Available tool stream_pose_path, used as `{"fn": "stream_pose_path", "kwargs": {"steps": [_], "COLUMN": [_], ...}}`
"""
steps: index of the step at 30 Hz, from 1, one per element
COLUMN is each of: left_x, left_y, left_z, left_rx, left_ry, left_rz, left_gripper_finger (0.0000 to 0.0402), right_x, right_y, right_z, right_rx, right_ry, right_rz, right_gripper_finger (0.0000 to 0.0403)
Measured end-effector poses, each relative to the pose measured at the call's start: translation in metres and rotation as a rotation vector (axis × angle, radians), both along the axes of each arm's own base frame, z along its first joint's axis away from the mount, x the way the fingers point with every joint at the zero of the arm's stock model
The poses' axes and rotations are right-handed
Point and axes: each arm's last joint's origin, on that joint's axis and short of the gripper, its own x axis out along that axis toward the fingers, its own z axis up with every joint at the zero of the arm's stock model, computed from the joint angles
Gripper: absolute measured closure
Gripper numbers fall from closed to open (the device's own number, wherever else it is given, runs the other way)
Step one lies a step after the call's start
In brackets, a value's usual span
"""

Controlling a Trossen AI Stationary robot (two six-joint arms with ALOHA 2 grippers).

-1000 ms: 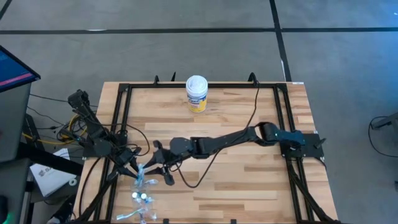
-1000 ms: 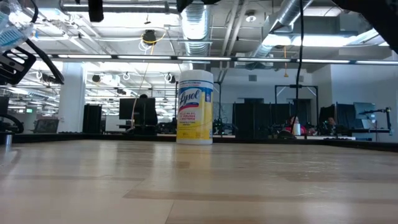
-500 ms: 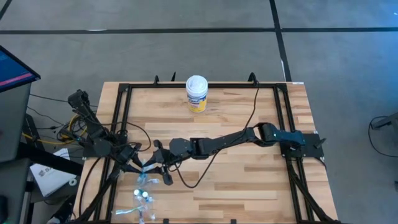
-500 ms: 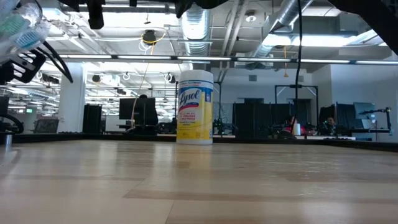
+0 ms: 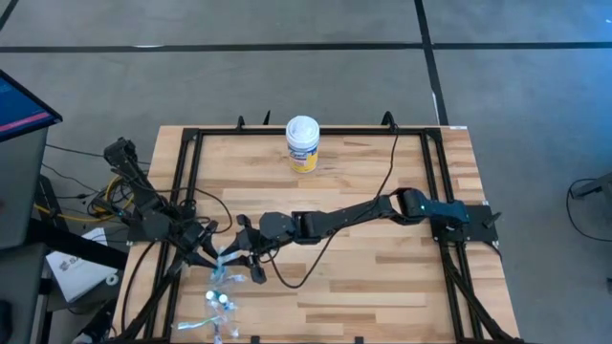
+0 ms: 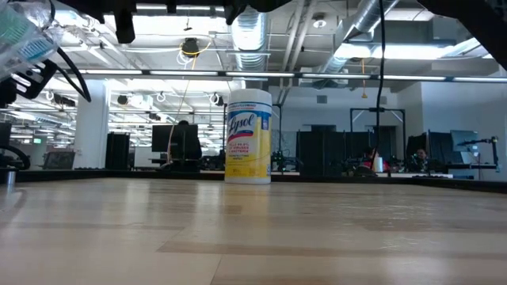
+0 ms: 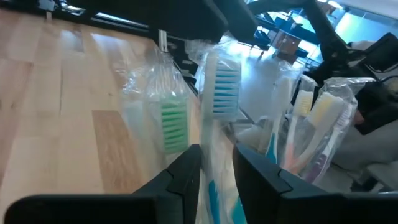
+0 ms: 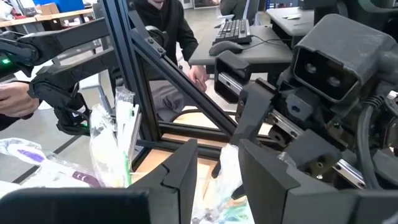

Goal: Pick & Place toothbrushing station
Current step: Put the blue toothbrush into the transparent organizer

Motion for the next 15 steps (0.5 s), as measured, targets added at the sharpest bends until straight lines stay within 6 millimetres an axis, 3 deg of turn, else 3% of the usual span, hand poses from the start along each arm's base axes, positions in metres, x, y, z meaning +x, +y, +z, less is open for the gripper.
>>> {"fn": "stream_pose_path", "kwargs": {"steps": [15], "left_x": [0.0004], "left_y": [-0.0005], "left_z": [0.0039], "left_rx": [-0.032], "left_ry": [-0.026], "left_rz": [0.000], "left_gripper_finger": [0.0311], "right_x": [-0.0011], "right_y": [0.0042], "right_z": [-0.0013], "right_rx": [0.003], "right_ry": [0.015], "right_rz": [0.010], "right_gripper_finger": [0.0292]}}
